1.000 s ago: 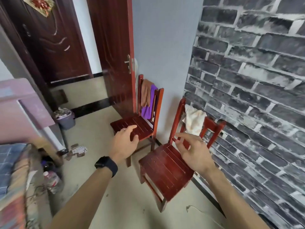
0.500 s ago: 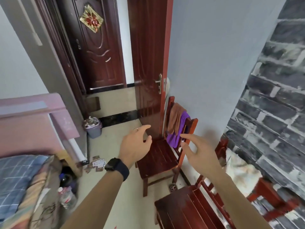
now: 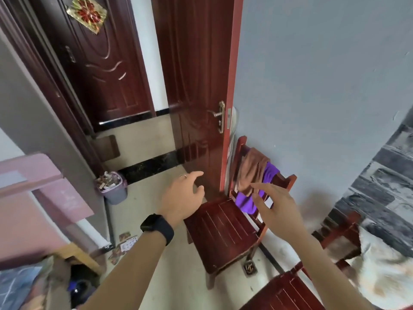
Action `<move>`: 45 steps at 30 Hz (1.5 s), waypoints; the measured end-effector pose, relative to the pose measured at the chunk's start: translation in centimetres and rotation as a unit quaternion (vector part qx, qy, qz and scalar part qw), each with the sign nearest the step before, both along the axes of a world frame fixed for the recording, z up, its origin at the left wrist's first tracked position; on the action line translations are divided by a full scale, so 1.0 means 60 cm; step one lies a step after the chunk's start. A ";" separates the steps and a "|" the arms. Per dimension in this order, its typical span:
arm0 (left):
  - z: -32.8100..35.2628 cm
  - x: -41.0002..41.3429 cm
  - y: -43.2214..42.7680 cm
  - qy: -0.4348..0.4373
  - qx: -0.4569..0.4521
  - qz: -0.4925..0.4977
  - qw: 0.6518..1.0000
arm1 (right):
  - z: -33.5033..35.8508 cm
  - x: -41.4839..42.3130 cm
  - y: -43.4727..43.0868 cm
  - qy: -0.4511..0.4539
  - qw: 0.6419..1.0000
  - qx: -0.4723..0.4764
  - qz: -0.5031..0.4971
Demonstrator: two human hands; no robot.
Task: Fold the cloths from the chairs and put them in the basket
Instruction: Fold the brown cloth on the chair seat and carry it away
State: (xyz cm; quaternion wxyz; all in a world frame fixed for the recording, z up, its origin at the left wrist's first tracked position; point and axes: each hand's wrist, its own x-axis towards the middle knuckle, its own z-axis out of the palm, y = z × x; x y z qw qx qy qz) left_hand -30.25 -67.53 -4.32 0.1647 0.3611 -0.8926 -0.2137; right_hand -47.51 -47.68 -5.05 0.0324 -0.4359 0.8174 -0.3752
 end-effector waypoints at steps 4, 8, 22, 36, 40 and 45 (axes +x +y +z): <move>-0.002 -0.042 -0.092 0.000 0.007 -0.041 0.999 | -0.021 -0.008 -0.056 0.008 0.998 -0.029 -0.051; -0.024 -0.104 -0.141 -0.007 0.045 -0.090 0.995 | -0.049 -0.038 -0.087 -0.014 0.994 0.014 -0.105; -0.152 -0.457 -0.218 -0.069 0.131 -0.244 0.958 | -0.216 -0.345 -0.195 -0.024 0.937 0.229 -0.262; -0.268 -0.700 -0.197 -0.164 -0.127 -0.289 0.935 | -0.316 -0.392 -0.221 -0.022 0.898 0.311 -0.310; -0.256 -0.720 -0.236 -0.139 -0.091 -0.350 0.922 | -0.309 -0.391 -0.225 -0.041 0.885 0.325 -0.330; -0.217 -0.755 -0.312 -0.104 0.146 -0.308 0.934 | -0.306 -0.389 -0.234 -0.060 0.860 0.373 -0.342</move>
